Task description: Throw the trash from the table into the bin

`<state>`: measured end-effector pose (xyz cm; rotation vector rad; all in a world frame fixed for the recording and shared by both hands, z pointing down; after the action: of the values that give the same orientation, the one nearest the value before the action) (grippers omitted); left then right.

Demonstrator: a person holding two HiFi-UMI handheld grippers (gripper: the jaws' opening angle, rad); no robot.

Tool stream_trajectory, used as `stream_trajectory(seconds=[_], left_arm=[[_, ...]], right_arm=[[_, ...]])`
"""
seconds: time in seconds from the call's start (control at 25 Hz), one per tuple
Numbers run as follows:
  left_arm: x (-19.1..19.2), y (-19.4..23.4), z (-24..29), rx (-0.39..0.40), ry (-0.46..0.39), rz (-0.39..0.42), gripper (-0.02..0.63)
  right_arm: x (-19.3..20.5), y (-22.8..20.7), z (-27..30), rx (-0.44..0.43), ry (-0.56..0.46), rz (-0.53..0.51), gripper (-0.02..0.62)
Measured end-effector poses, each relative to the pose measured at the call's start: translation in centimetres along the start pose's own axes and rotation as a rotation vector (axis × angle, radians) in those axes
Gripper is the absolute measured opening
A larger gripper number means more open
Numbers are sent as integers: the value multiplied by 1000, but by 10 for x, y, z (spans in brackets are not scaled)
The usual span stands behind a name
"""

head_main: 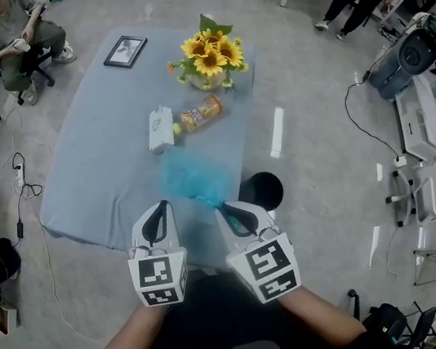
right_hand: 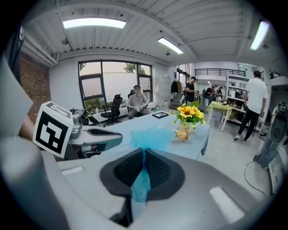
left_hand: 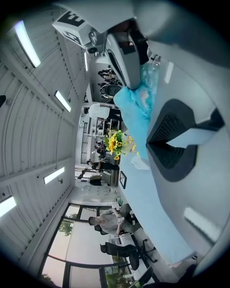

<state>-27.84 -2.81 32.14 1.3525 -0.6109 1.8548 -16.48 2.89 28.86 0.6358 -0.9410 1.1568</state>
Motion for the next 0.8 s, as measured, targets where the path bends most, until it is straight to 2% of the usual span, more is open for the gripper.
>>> stream_trajectory(seconds=[0.4, 0.8], left_arm=[[-7, -30, 11, 51, 4, 21, 8], [-11, -67, 27, 118, 1, 44, 8]], right_arm=[[-14, -24, -36, 58, -65, 31, 18], [4, -59, -65, 147, -67, 75, 18]])
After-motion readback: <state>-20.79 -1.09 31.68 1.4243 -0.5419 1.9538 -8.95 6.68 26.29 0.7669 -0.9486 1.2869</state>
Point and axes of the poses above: the fingertips, and each gripper's own axes: z forward along the fingers, y to its left, x out of its underside, the point moved 3 cm from there along -z, backward along the fingers, and after that the axes turned 5 degrees about -y, right-handed, at the moved point
